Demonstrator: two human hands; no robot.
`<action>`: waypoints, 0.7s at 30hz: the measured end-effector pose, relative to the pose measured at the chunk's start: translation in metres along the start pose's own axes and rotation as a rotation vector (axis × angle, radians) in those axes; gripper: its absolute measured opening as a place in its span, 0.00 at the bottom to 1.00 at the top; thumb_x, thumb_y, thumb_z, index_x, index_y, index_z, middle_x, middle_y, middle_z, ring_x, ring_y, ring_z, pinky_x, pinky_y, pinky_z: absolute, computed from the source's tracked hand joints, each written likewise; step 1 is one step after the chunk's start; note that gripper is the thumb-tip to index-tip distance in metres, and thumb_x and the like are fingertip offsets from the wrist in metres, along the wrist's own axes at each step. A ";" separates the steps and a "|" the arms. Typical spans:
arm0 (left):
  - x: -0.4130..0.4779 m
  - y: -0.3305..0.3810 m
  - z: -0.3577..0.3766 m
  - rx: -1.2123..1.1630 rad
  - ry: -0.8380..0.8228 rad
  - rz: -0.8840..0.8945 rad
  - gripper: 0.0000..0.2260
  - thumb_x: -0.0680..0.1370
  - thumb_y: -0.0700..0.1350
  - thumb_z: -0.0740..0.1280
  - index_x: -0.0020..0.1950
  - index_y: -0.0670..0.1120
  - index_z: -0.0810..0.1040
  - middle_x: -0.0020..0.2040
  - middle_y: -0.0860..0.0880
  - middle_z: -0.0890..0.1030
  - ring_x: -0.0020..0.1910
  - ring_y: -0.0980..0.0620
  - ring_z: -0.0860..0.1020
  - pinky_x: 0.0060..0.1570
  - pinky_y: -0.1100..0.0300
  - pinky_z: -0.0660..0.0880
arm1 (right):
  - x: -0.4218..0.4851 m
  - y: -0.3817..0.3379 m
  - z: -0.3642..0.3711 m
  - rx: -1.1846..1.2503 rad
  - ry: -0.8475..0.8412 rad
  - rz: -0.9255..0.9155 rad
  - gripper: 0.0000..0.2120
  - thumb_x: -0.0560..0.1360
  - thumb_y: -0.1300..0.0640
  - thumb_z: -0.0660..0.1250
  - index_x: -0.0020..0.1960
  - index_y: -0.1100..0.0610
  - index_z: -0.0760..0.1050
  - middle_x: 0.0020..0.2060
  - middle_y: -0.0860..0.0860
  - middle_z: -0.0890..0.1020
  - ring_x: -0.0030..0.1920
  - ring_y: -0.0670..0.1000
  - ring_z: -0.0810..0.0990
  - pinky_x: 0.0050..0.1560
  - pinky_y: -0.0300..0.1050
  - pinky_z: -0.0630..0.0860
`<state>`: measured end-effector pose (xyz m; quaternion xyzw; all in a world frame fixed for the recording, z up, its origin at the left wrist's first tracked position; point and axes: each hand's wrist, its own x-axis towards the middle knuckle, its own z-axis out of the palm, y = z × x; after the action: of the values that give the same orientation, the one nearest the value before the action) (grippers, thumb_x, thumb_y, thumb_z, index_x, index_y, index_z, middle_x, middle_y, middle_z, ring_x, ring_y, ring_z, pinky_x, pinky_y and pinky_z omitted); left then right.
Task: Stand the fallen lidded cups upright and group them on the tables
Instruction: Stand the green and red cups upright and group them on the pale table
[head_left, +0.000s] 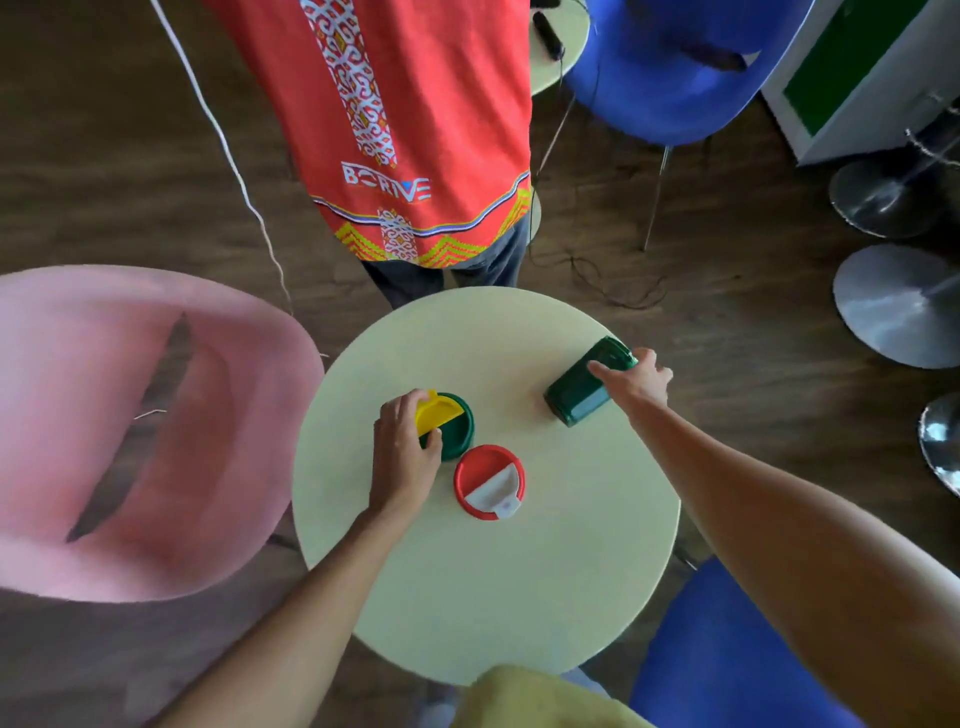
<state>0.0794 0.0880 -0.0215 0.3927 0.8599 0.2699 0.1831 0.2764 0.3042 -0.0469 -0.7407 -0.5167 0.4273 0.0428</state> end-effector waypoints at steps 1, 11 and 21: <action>-0.001 0.000 0.000 -0.026 -0.005 -0.012 0.22 0.74 0.35 0.71 0.67 0.45 0.73 0.63 0.44 0.76 0.62 0.46 0.73 0.59 0.60 0.70 | 0.004 0.000 0.002 0.013 -0.013 0.015 0.36 0.70 0.41 0.72 0.70 0.54 0.63 0.64 0.58 0.67 0.59 0.61 0.75 0.60 0.54 0.75; 0.005 -0.006 -0.006 -0.076 -0.061 -0.035 0.21 0.74 0.36 0.71 0.65 0.47 0.72 0.62 0.47 0.76 0.61 0.48 0.74 0.55 0.65 0.67 | 0.012 0.001 0.010 0.200 0.000 0.032 0.34 0.64 0.45 0.78 0.63 0.52 0.65 0.59 0.58 0.75 0.53 0.56 0.78 0.54 0.55 0.81; 0.006 -0.002 -0.012 -0.094 -0.095 -0.049 0.20 0.74 0.37 0.72 0.64 0.47 0.72 0.61 0.46 0.76 0.60 0.46 0.75 0.53 0.64 0.67 | -0.057 0.006 0.030 0.083 -0.020 -0.443 0.30 0.62 0.59 0.80 0.59 0.58 0.68 0.56 0.55 0.71 0.51 0.51 0.69 0.47 0.40 0.65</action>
<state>0.0682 0.0880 -0.0142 0.3748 0.8460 0.2866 0.2485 0.2548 0.2443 -0.0354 -0.6025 -0.6491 0.4357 0.1609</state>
